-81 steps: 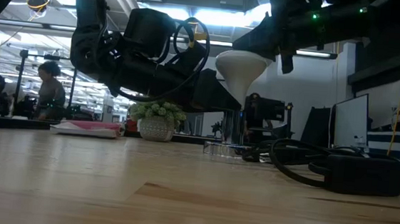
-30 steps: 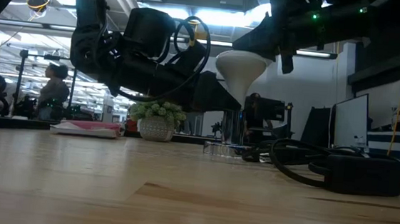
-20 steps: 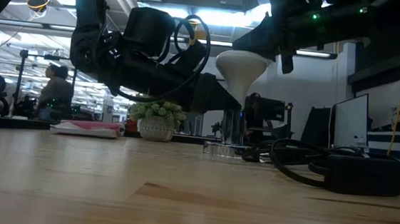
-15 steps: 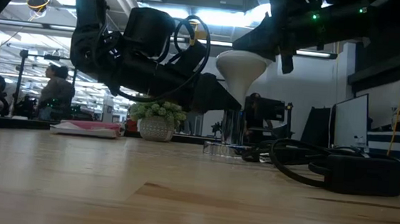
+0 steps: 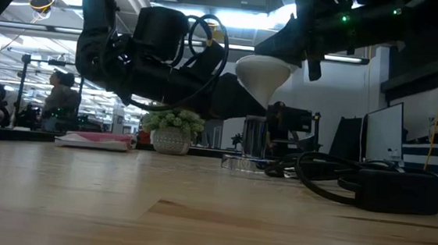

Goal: Screw lightbulb
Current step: Insert the lightbulb into the lamp

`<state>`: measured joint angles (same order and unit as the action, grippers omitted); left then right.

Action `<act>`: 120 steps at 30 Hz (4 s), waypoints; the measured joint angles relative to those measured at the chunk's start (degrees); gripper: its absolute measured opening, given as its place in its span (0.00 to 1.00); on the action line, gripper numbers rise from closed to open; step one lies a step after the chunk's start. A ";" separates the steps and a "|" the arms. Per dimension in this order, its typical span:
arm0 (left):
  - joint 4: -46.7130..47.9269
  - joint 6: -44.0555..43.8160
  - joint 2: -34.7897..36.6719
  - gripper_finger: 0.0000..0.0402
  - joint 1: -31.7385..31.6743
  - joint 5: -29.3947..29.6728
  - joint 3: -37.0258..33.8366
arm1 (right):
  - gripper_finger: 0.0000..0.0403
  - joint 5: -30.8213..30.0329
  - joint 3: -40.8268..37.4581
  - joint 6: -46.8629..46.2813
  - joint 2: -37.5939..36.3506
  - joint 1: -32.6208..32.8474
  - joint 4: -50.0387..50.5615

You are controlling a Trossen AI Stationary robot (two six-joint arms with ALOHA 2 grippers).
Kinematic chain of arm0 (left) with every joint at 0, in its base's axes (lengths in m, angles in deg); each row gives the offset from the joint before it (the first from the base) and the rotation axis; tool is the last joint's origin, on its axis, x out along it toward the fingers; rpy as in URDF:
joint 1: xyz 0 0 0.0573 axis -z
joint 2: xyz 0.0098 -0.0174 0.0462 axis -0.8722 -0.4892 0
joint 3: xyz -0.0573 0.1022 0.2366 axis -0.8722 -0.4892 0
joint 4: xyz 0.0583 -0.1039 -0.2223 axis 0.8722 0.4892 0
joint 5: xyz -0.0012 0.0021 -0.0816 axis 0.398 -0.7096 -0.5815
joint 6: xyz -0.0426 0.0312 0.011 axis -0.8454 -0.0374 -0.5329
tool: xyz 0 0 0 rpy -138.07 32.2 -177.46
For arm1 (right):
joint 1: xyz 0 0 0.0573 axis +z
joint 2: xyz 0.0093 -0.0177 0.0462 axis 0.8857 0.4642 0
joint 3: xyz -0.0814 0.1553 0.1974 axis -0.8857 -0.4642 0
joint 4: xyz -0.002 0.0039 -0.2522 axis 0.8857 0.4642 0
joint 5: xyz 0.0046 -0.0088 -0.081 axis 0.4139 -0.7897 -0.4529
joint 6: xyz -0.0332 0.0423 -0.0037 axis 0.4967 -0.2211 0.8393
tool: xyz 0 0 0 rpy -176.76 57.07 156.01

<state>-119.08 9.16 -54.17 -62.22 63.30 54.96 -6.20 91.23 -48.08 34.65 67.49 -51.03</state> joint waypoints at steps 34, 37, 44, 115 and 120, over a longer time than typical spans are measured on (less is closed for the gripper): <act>-4.26 1.32 0.12 0.53 1.02 4.08 0.17 | 0.06 0.01 -0.01 0.02 0.00 0.00 0.35; -3.80 1.31 0.15 0.53 1.02 4.17 0.17 | 0.06 0.00 -0.01 0.02 -0.02 0.00 0.59; -3.63 1.31 0.15 0.51 1.02 4.21 0.15 | 0.06 0.00 0.02 0.02 -0.02 0.00 0.82; -3.50 1.88 0.17 0.40 1.02 4.22 0.13 | 0.06 26.80 -0.01 -6.81 5.06 0.07 42.99; -3.52 1.90 0.17 0.40 1.02 4.22 0.11 | 0.06 37.00 -0.01 -8.18 2.08 0.13 48.04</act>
<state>-122.60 11.06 -54.00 -61.21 67.52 55.07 30.80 91.23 -56.27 36.73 67.62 -2.99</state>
